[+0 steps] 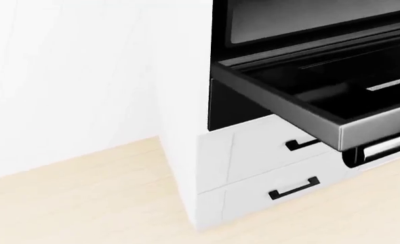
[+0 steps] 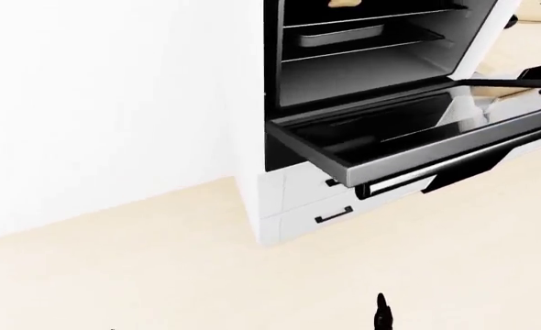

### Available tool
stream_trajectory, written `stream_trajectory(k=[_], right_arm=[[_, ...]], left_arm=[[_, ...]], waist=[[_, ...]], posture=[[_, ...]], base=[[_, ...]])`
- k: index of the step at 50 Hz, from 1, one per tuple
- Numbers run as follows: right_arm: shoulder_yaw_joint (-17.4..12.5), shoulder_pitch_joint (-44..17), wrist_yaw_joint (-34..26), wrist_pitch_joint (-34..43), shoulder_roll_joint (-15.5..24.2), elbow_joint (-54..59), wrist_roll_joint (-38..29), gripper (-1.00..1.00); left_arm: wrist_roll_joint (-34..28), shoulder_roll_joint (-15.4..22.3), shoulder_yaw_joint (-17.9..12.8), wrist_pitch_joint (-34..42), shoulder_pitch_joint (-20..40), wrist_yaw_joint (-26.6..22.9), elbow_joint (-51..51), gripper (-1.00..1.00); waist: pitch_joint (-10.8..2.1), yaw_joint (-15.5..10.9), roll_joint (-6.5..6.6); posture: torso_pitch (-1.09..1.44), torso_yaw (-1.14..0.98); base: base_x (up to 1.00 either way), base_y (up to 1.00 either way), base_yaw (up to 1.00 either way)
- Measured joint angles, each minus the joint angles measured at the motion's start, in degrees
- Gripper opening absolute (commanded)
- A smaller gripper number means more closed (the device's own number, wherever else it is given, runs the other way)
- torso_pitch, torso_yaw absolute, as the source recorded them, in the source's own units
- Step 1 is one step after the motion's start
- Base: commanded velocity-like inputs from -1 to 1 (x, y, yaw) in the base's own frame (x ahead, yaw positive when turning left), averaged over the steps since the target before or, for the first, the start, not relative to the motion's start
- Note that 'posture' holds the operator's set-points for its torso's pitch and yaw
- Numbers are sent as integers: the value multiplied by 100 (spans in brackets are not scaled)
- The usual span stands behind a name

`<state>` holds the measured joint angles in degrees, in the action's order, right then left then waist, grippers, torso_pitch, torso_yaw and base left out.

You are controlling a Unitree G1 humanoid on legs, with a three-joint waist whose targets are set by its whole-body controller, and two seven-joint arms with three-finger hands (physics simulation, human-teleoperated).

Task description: Close the oven door.

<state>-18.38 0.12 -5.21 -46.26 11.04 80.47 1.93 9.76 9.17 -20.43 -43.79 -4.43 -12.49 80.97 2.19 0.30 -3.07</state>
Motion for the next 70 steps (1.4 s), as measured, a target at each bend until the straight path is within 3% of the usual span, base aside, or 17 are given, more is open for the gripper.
stream_trajectory(k=[2, 5, 9, 12, 14, 17, 19, 23, 26, 28, 31, 33, 40, 46, 54, 62, 70], right_arm=[[-1, 4, 2, -5, -12, -2, 3, 100], [6, 7, -4, -35, -21, -13, -12, 100], [13, 25, -2, -35, -33, 7, -29, 100], [13, 35, 4, -38, -41, 15, -32, 100], [60, 8, -5, -22, -141, 13, -57, 100], [73, -33, -85, 32, -137, 61, -114, 100], [-9, -92, -123, 125, -59, 68, -123, 100], [-68, -97, -73, 70, -27, -9, -108, 100], [-121, -138, -104, 102, -11, 15, -139, 100], [-195, -171, -105, 171, 67, 10, -149, 100], [-262, -152, -89, 190, 72, 10, -154, 100], [-268, -149, -90, 169, 57, 4, -175, 100], [-223, -45, -35, 27, -55, -12, -244, 100], [17, 29, -86, -72, -178, 27, -233, 100], [346, 128, 504, -359, -96, 12, -512, 100], [312, 68, 1006, -464, 12, -21, -948, 100], [163, 44, 783, -338, -11, 14, -817, 100]], left_arm=[[-25, 3, 13, -10, -10, -18, -6, 100], [-14, 42, -7, -40, -17, -4, -23, 100], [29, 81, -35, -55, -10, 13, -31, 100], [36, 89, -35, -63, -10, 12, -33, 100], [54, 139, -60, -32, -5, 36, -28, 100], [66, 118, -52, -47, -24, 54, -37, 100], [62, 114, -41, -70, -18, 44, -46, 100], [72, 135, -51, -79, -13, 36, -49, 100], [72, 173, -89, -12, 15, -3, -11, 100], [43, 89, -83, 52, 69, -27, -11, 100], [-32, 40, -48, 44, 57, -59, -23, 100], [-44, 48, -59, 16, 41, -54, -25, 100], [2, 84, -61, -61, -15, 23, -19, 100], [70, 105, -53, -104, -18, 72, -65, 100], [41, 69, 3, -66, 5, 12, -47, 100], [65, 96, -22, -62, 3, 14, -48, 100], [29, 137, -101, 43, 44, -35, -27, 100]], waist=[[-30, 27, 11], [-10, 12, 150], [26, 27, 443], [5, 38, 741], [31, -15, 626], [18, -61, 640], [8, -60, 562], [21, -81, 250], [-24, -76, -89], [3, -6, 50], [-34, 55, 41], [-39, 41, 114], [6, 1, 711], [88, 45, 353], [-38, 57, 286], [-18, 28, 295], [28, 20, 280]], posture=[[0, 0], [0, 0], [0, 0], [0, 0], [0, 0], [0, 0], [0, 0], [0, 0], [0, 0], [0, 0], [0, 0], [0, 0], [0, 0], [0, 0], [0, 0], [0, 0], [0, 0]], base=[[12, 0, 0], [12, 0, 0], [12, 0, 0], [12, 0, 0], [12, 0, 0], [12, 0, 0], [12, 0, 0], [12, 0, 0], [12, 0, 0], [12, 0, 0], [12, 0, 0], [12, 0, 0], [12, 0, 0], [1, 0, 0], [0, 0, 0], [0, 0, 0], [0, 0, -4]])
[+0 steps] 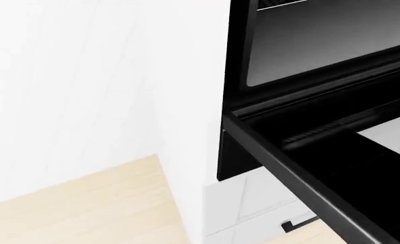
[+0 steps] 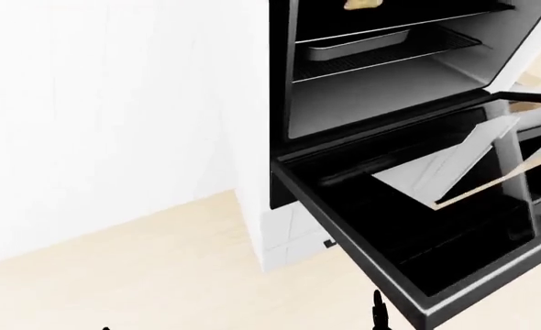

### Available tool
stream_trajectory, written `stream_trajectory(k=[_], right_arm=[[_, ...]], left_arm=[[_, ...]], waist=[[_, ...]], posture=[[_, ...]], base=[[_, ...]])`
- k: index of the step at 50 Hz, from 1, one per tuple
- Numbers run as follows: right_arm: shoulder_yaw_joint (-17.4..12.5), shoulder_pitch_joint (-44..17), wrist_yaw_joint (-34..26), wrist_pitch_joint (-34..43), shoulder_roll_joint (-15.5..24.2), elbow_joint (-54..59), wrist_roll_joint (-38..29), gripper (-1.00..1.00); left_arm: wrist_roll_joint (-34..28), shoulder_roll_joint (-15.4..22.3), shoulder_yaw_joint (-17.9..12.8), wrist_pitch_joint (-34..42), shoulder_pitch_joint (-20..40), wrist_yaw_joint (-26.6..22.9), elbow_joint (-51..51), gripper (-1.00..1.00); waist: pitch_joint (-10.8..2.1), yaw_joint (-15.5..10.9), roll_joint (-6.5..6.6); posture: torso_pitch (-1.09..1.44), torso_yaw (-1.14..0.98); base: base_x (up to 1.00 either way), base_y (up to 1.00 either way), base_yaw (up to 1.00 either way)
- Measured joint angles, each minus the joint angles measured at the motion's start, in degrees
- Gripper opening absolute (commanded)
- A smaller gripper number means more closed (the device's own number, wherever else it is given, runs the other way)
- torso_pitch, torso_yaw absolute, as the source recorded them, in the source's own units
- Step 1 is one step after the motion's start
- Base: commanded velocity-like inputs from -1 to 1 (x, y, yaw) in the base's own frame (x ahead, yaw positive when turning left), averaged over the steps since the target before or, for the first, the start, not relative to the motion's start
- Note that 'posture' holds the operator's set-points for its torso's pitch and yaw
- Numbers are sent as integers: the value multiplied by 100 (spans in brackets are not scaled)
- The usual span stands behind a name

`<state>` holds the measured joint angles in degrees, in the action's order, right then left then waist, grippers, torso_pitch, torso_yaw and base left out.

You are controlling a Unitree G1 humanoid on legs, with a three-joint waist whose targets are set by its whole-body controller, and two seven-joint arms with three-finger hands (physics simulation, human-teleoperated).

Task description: Close the oven door.

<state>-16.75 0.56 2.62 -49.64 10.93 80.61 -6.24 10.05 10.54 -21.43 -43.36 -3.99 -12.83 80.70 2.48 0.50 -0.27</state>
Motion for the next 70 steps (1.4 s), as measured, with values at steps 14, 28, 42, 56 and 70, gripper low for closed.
stream_trajectory(k=[14, 28, 42, 56, 70], right_arm=[[-48, 26, -105, 34, -6, 13, 100, 100], [-72, 36, -188, 26, -23, 3, 162, 100], [-54, -29, -232, 13, -15, -39, 201, 100], [2, 13, -282, 22, -113, 8, 157, 100], [-49, 34, -251, -9, -43, 7, 200, 100]], left_arm=[[-21, -24, 15, -43, -21, 14, 8, 100], [-10, -76, 74, -103, -66, 53, 1, 100], [36, -50, 71, -88, -45, 48, 7, 100], [71, 12, 47, -99, -54, 86, -21, 100], [17, 7, 37, -100, 27, 12, -75, 100]], waist=[[15, 47, 86], [6, 83, 79], [-46, 129, 80], [-46, -66, 337], [94, -117, -531]], posture=[[0, 0], [0, 0], [0, 0], [0, 0], [0, 0]], base=[[0, 0, -21], [0, 0, -21], [-5, 0, -38], [-19, 0, -59], [-13, 0, -32]])
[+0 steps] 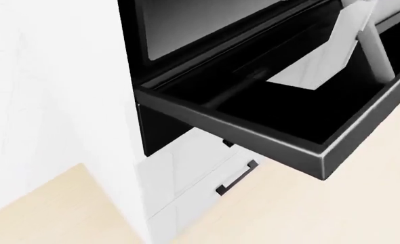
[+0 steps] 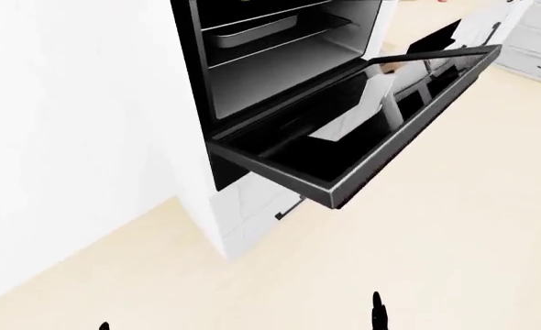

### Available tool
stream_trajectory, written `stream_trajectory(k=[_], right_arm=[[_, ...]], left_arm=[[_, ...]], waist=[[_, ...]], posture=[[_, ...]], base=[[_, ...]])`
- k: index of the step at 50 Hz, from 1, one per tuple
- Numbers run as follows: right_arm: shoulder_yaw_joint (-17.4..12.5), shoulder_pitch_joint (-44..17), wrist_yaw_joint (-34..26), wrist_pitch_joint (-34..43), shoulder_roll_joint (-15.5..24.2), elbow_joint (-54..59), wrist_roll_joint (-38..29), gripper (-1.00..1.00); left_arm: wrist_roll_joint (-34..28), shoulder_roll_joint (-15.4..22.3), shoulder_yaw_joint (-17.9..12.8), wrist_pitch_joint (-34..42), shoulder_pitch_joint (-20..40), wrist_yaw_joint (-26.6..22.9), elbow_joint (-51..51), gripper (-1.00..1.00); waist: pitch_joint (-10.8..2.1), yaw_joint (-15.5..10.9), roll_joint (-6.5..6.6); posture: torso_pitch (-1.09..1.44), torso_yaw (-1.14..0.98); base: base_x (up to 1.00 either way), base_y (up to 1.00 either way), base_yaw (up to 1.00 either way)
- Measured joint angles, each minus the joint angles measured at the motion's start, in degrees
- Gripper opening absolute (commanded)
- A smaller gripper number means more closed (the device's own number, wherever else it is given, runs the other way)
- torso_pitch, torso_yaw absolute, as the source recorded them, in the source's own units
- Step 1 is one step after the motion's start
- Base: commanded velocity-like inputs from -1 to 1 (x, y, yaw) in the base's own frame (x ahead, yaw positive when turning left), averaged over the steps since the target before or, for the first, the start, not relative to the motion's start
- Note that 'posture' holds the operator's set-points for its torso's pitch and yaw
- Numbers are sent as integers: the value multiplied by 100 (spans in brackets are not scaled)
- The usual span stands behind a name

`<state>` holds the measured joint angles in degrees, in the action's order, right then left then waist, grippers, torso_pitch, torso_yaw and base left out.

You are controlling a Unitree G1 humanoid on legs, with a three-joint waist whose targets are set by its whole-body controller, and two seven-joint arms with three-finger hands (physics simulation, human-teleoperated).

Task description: Close the oven door.

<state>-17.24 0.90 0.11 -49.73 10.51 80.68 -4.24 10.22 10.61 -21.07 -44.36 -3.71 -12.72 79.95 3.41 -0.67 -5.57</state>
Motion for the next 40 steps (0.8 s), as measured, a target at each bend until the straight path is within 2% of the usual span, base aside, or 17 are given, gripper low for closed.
stream_trajectory(k=[2, 6, 9, 15, 24, 35, 40], right_arm=[[-54, -18, -88, 46, 23, -12, 49, 100], [-114, 15, -261, 58, 9, 17, 202, 100], [-117, -12, -351, 18, 15, -17, 270, 100], [-99, -27, -566, 13, -45, -17, 355, 100], [-152, -28, -545, 90, -50, -15, 497, 100], [-138, -22, -651, 7, -59, -3, 574, 100], [-96, -21, -659, -8, -89, -3, 507, 100]], left_arm=[[-7, -54, -15, 48, -9, -6, 54, 100], [-66, -95, -11, 114, -75, -30, 141, 100], [-63, -93, 3, 59, -60, -5, 95, 100], [-10, -64, 29, -21, -40, 40, 38, 100], [1, -75, 73, 5, -72, 61, 78, 100], [62, -56, 47, 30, -52, 27, 71, 100], [74, 4, 4, 65, -47, 17, 59, 100]], waist=[[44, 16, 143], [-56, 42, 311], [-128, 100, 579], [-135, 114, 552], [-142, 123, 491], [-177, 118, 514], [-135, 116, 398]], posture=[[0, 0], [0, 0], [0, 0], [0, 0], [0, 0], [0, 0], [0, 0]], base=[[0, 0, 0], [0, 0, 0], [0, 0, 0], [0, 0, 0], [0, 0, 0], [1, 0, 0], [12, -4, 0]])
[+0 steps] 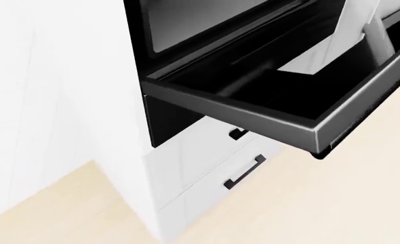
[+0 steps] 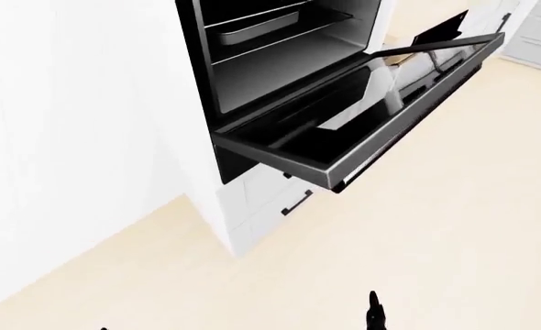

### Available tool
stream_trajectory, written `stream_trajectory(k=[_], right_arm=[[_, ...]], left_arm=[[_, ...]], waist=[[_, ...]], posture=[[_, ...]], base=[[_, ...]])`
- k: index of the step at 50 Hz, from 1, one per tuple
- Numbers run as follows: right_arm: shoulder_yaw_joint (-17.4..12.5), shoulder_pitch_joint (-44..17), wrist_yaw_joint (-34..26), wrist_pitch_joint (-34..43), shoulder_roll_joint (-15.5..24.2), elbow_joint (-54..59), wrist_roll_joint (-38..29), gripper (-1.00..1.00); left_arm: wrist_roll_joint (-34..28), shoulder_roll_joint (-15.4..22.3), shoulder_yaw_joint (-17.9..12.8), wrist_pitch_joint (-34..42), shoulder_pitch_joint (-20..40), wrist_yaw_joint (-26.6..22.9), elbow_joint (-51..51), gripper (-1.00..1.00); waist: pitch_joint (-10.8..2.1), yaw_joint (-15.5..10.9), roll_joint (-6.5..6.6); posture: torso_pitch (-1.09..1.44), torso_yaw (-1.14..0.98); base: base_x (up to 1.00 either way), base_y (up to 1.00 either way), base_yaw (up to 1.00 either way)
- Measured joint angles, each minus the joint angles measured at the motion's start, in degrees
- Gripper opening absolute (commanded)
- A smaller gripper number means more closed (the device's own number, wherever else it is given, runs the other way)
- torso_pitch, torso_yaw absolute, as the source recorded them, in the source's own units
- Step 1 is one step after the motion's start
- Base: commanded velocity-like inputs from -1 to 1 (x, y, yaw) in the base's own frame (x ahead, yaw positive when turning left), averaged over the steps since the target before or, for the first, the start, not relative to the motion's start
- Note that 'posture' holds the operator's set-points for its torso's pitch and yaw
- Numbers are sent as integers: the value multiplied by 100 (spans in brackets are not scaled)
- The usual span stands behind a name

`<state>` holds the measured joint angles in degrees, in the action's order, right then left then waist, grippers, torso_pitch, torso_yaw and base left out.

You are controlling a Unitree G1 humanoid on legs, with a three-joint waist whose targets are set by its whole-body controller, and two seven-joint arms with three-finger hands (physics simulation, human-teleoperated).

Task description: Close the oven door.

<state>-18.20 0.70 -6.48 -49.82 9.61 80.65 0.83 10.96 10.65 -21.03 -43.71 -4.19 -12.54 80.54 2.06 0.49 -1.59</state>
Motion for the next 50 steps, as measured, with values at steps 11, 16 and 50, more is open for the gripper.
stream_trajectory(k=[11, 16, 50], right_arm=[[-51, 9, 30, -4, 89, -18, 23, 100], [-46, 10, 14, -19, 87, -19, 12, 100], [-46, -1, -115, 52, -19, 28, 20, 100]], left_arm=[[-88, -75, -20, 45, 21, -40, 24, 100], [-87, -90, -13, 9, 12, -18, 15, 100], [34, -53, 41, -27, -4, 4, 7, 100]], waist=[[21, -21, 97], [64, -1, 435], [28, 72, 198]], posture=[[0, 0], [0, 0], [0, 0]], base=[[14, -6, 0], [15, -7, 0], [9, -4, 0]])
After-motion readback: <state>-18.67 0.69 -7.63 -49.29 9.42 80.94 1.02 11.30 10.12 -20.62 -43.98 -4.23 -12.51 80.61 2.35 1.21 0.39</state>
